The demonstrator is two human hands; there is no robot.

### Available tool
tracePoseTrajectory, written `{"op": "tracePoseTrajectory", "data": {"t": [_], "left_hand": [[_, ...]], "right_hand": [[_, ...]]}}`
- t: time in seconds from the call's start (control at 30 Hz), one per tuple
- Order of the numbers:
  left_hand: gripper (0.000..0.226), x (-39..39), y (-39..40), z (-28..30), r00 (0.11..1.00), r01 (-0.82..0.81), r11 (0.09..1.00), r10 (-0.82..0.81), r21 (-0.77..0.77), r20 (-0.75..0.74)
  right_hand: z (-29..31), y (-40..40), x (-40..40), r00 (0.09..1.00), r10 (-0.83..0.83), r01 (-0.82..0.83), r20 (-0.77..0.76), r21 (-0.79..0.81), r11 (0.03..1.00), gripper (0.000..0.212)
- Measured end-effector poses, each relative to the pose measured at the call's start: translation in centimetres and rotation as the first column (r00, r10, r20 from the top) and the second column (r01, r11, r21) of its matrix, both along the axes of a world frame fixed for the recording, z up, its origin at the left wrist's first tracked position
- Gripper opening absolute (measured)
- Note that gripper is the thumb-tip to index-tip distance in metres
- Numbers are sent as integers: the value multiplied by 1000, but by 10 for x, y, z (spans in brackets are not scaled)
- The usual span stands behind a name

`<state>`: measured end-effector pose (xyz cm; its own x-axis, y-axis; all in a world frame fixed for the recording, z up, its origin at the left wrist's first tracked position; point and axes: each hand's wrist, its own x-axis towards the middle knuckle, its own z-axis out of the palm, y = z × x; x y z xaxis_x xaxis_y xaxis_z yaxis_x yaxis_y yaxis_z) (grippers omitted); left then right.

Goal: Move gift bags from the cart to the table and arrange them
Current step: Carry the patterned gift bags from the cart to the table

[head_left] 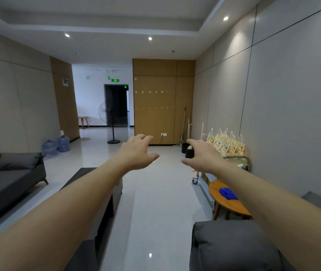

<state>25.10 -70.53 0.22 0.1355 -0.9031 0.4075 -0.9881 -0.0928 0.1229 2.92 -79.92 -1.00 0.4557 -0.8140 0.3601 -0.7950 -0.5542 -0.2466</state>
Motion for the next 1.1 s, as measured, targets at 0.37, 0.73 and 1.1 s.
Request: {"op": "tracePoseTrajectory", "data": {"t": [0.37, 0.73, 1.1], "left_hand": [[69, 110, -189, -11, 1000, 9, 998, -9, 63, -2], [67, 190, -430, -10, 1000, -26, 998, 25, 56, 13], [68, 270, -654, -25, 999, 6, 995, -2, 101, -35]], "right_hand": [[-12, -189, 108, 1000, -25, 25, -4, 41, 999, 80], [-12, -446, 194, 999, 37, -37, 1, 36, 999, 72], [-32, -664, 279, 999, 33, -32, -21, 76, 997, 78]]}}
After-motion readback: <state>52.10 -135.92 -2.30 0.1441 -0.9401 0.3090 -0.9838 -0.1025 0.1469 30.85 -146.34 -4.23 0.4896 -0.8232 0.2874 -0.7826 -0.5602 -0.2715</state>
